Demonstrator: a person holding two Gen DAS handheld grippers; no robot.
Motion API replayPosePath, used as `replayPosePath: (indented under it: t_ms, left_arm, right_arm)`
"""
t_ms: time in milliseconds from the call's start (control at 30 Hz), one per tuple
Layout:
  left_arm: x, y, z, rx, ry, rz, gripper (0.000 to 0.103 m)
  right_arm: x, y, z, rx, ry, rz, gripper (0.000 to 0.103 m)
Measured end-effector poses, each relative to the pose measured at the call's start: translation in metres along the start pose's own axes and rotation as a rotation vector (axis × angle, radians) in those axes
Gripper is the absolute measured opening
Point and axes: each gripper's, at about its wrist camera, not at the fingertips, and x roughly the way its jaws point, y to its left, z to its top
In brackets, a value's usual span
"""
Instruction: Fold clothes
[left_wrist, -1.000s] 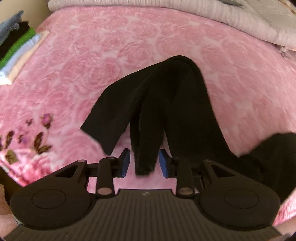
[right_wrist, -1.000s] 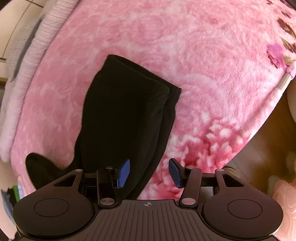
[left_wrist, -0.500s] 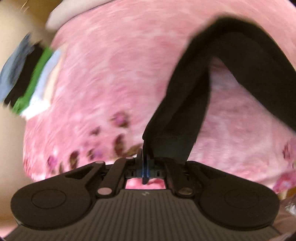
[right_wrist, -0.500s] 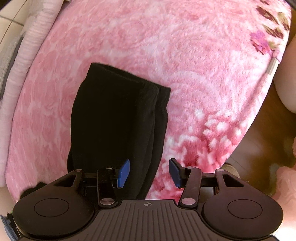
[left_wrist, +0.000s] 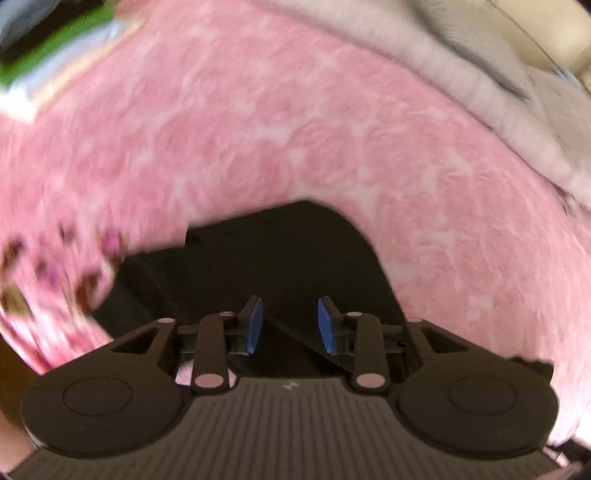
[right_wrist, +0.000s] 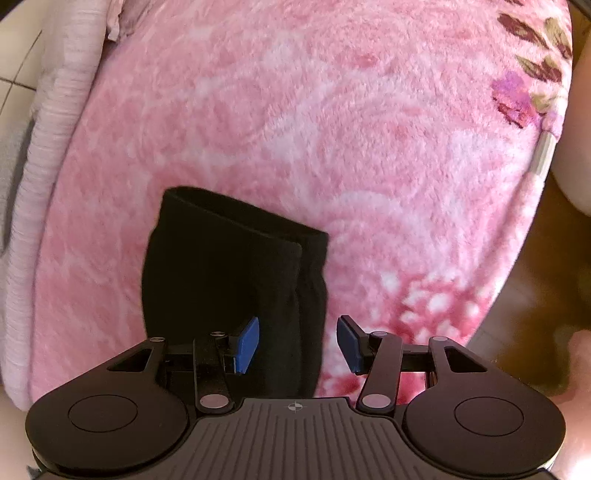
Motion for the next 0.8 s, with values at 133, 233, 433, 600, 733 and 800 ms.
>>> replayPosePath:
  t_ms: [133, 233, 433, 600, 733, 800]
  left_arm:
    - [0.042, 0.028, -0.016, -0.250, 0.079, -0.043, 0.028]
    - [0.061, 0.036, -0.020, -0.372, 0.068, -0.086, 0.028]
    - [0.093, 0.046, -0.020, -0.478, 0.026, -0.061, 0.024]
    - [0.105, 0.038, -0.016, -0.382, 0.035, -0.037, 0.001]
    - [0.103, 0.035, -0.013, -0.337, 0.043, -0.019, 0.000]
    - [0.100, 0.032, -0.009, -0.302, 0.049, -0.013, 0.000]
  right_arm:
    - [0.006, -0.003, 0.007, 0.016, 0.008, 0.025, 0.051]
    - [0.013, -0.007, 0.008, 0.040, 0.012, 0.046, 0.051]
    - [0.023, -0.012, 0.010, 0.122, -0.009, 0.111, 0.051]
    - [0.034, -0.018, 0.016, 0.167, -0.023, 0.110, 0.051]
    - [0.040, -0.014, 0.013, 0.127, -0.019, 0.104, 0.048]
    - [0.038, -0.005, 0.012, 0.050, -0.017, 0.073, 0.012]
